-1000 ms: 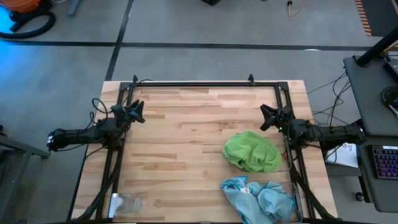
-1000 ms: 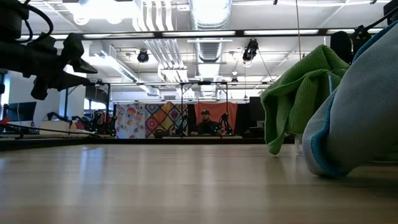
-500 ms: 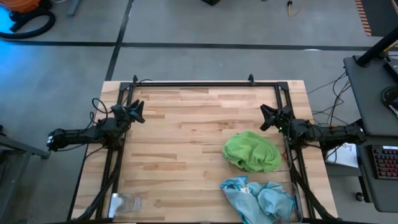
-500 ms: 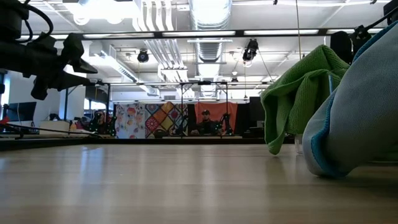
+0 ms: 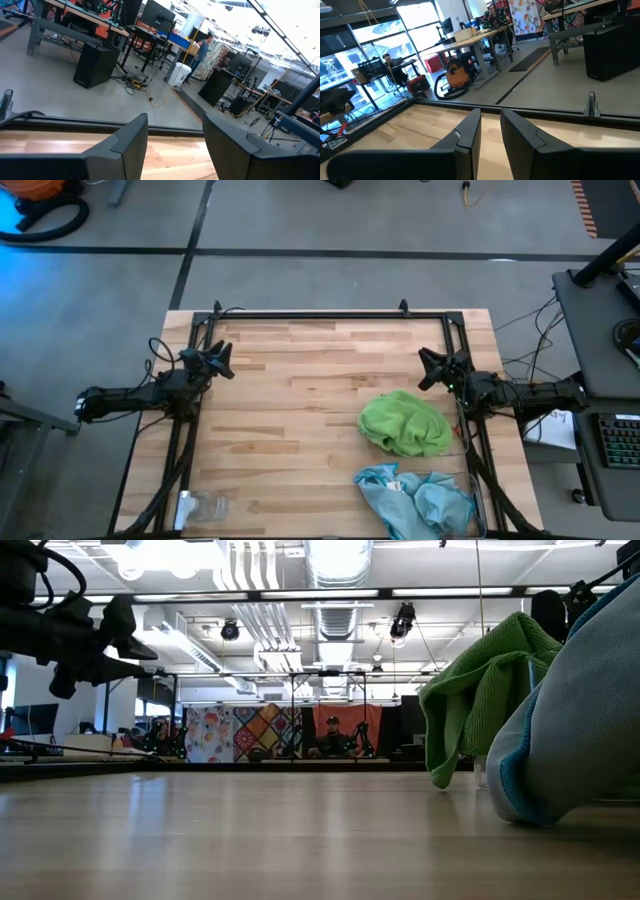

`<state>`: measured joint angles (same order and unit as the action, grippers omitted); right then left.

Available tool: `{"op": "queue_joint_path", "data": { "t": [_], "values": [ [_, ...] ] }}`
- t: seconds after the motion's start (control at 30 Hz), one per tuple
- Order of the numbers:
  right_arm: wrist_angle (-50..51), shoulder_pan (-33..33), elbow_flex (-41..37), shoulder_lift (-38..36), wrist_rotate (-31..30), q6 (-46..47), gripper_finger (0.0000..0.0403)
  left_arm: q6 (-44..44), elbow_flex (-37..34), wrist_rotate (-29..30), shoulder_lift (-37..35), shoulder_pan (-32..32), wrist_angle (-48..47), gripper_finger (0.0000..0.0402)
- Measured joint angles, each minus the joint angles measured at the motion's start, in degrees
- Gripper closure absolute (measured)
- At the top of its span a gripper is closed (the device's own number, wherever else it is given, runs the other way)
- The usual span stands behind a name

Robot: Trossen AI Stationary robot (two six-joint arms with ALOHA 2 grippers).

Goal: Sort microfiber towel by color & place in baskets
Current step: Return to Home Position

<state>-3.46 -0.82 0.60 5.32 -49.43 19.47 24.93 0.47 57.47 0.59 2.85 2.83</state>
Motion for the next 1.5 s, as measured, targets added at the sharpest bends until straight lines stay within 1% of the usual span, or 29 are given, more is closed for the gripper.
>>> {"op": "queue_joint_path", "data": {
  "t": [0.13, 0.3, 0.43, 0.67, 0.77, 1.17, 1.3, 1.5],
  "values": [
    [0.0, 0.0, 0.0, 0.0, 0.0, 0.0, 0.0335, -1.42, 0.0, 0.0, 0.18, 0.0, 0.0, 0.0228],
    [0.0, 0.0, 0.0, 0.0, 0.0, 0.0, 0.0335, -6.07, 0.38, 0.0, 0.12, 0.0, -0.17, 0.0228],
    [0.0, 0.0, 0.0, 0.02, 0.0, -0.01, 0.0335, -10.84, 3.15, -0.01, 0.2, -0.02, 0.18, 0.0228],
    [0.0, 0.0, 0.0, 0.02, 0.0, 0.01, 0.0335, -14.89, 6.04, 0.54, 0.16, 0.0, -0.84, 0.0228],
    [0.0, 0.0, -0.01, 0.02, 0.0, 0.01, 0.0335, -14.89, 6.28, 3.79, 0.02, 0.0, -0.8, 0.0228],
    [-0.01, -0.01, -0.01, 0.02, 0.02, 0.01, 0.0335, -14.17, 5.97, 3.56, -0.1, 0.0, -1.22, 0.0228],
    [-0.02, -0.02, -0.01, 0.02, 0.0, 0.0, 0.0335, -13.01, 5.97, 3.58, -0.12, 0.0, -5.0, 0.0228],
    [0.0, -0.01, -0.02, 0.02, 0.0, 0.01, 0.0335, -6.49, 5.97, 3.56, -0.21, 0.0, -10.7, 0.0228]
  ]
}}
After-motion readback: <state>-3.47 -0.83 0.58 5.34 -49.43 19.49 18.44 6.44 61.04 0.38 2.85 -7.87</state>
